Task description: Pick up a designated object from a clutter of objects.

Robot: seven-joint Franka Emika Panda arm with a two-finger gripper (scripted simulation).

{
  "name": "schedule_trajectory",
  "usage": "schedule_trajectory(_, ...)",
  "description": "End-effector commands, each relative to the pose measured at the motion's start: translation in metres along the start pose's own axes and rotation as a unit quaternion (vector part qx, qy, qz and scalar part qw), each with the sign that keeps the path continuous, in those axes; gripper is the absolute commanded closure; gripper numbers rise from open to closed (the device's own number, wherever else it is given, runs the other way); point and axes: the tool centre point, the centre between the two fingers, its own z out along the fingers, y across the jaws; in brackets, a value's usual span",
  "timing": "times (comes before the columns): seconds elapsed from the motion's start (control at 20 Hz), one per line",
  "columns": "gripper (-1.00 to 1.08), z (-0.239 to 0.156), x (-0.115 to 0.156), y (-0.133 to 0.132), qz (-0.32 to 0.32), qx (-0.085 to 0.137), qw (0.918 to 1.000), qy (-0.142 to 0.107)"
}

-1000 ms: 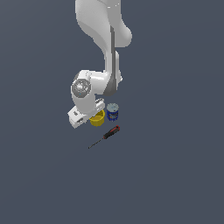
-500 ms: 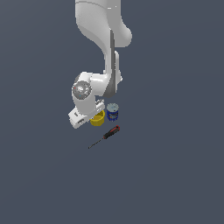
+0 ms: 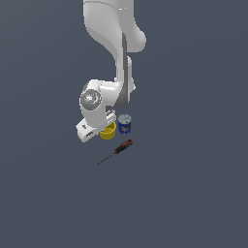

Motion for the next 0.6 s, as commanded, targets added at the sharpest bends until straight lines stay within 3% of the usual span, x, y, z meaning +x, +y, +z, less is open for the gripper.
schedule_trajectory(0.0, 1.08, -0.005, 0.002, -0.001, 0.0, -0.001, 1.0, 0.001)
schedule_trajectory(0.55, 1.08, -0.067, 0.022, -0.016, -0.001, -0.001, 1.0, 0.001)
